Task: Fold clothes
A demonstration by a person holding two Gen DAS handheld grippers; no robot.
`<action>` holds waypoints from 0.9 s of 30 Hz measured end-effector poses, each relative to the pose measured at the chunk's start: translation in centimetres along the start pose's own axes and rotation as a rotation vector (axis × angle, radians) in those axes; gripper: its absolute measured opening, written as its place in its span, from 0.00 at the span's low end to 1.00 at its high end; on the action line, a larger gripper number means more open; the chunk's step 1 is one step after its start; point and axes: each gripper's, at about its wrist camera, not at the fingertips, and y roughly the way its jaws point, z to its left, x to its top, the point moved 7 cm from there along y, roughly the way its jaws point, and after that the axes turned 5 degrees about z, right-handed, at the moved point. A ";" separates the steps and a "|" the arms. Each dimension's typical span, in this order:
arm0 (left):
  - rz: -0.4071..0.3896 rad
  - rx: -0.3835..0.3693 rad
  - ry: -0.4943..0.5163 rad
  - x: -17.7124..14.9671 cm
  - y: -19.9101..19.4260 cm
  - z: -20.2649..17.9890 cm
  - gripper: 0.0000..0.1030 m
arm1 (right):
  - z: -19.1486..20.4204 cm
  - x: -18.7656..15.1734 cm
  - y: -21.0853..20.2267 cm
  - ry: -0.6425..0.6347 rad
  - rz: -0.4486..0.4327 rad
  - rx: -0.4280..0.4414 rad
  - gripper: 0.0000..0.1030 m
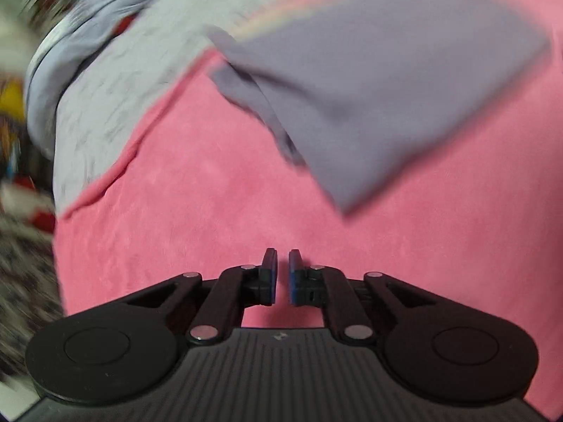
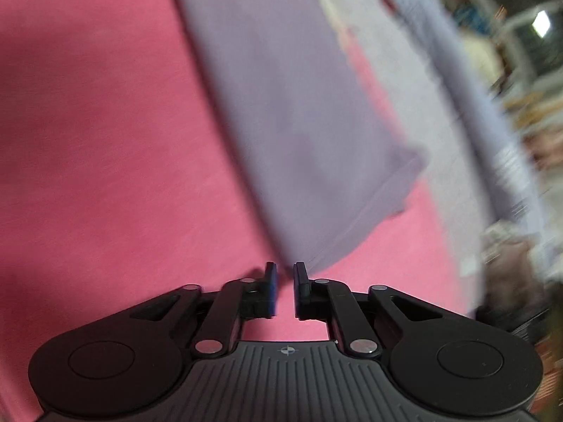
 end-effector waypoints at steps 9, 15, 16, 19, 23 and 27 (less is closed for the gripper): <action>-0.130 -0.147 -0.017 7.8 2.5 -8.3 0.63 | -9.3 5.7 -0.9 0.627 -0.108 0.065 0.20; -0.168 -0.191 -0.182 5.8 3.7 -7.5 0.69 | -13.1 11.8 7.9 0.698 -0.104 -0.003 0.20; -0.160 -0.188 -0.172 5.8 3.3 -7.4 0.69 | -13.7 11.2 9.8 0.692 -0.037 -0.044 0.20; -0.167 -0.143 -0.216 4.5 1.7 -5.8 0.72 | -16.2 8.8 12.9 0.725 0.065 -0.163 0.40; -0.139 -0.060 -0.337 2.3 1.6 -3.2 0.83 | -18.3 8.2 12.5 0.758 0.083 -0.205 0.55; -0.094 -0.081 -0.436 0.9 3.0 -2.2 0.86 | -15.3 12.0 8.2 0.648 -0.080 -0.266 0.50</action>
